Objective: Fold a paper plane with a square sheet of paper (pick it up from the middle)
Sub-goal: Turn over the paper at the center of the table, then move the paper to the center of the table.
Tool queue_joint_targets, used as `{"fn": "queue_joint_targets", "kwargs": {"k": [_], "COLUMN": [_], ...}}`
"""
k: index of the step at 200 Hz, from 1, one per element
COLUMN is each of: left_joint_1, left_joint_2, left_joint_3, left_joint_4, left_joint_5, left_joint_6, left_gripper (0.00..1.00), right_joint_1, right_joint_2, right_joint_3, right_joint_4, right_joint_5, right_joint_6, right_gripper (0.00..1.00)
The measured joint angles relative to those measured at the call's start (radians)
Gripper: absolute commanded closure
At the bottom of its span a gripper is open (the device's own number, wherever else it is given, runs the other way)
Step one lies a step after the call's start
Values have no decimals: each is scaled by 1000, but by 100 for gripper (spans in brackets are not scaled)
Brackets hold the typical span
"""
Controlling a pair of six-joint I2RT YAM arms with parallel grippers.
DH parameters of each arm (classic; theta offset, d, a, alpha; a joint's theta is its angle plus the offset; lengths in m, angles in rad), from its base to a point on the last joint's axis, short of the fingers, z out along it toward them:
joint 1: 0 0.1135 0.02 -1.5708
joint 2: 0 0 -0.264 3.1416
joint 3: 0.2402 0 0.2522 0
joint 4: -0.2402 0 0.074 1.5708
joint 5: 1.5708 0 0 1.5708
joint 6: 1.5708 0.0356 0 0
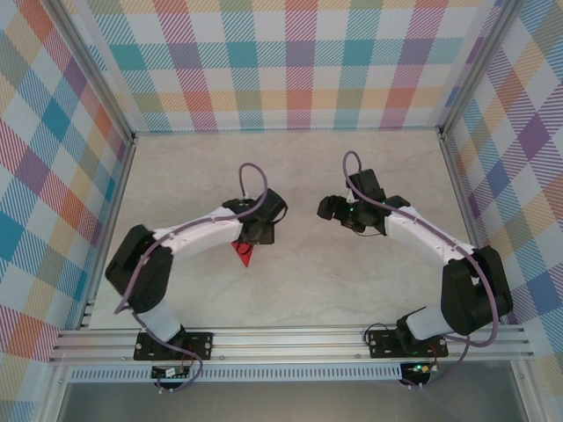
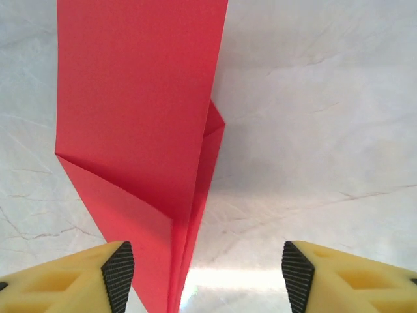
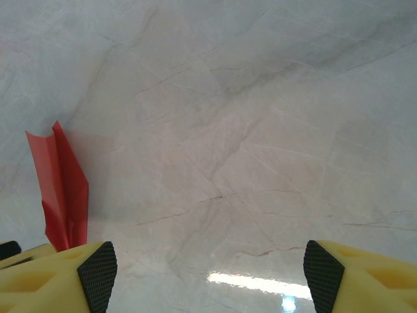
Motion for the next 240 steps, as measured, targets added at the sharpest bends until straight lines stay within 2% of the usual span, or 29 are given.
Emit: {"fn": "queue_joint_targets", "kwargs": {"k": [22, 46, 85, 119, 134, 159, 240], "left_joint_1": [84, 188, 361, 478, 518, 565, 582], "left_joint_2": [-140, -247, -323, -378, -399, -419, -420], "left_joint_3": [-73, -161, -289, -358, -374, -397, -439], "left_joint_4": [58, 108, 129, 128, 129, 130, 159], "left_joint_5": [93, 175, 260, 297, 308, 323, 402], "left_joint_6": [-9, -29, -55, -71, -77, -81, -81], "left_gripper": [26, 24, 22, 19, 19, 18, 18], "right_joint_1": [68, 187, 396, 509, 536, 550, 527], "right_joint_2": [21, 113, 341, 512, 587, 683, 754], "right_joint_3": [4, 66, 285, 470, 557, 648, 680], "right_joint_4": [17, 20, 19, 9, -13, -44, -142], "right_joint_5": [0, 5, 3, -34, -50, -67, -7], "right_joint_6": [-9, -18, -44, -69, -82, -86, -117], "right_gripper": [31, 41, 55, 62, 66, 66, 67]}}
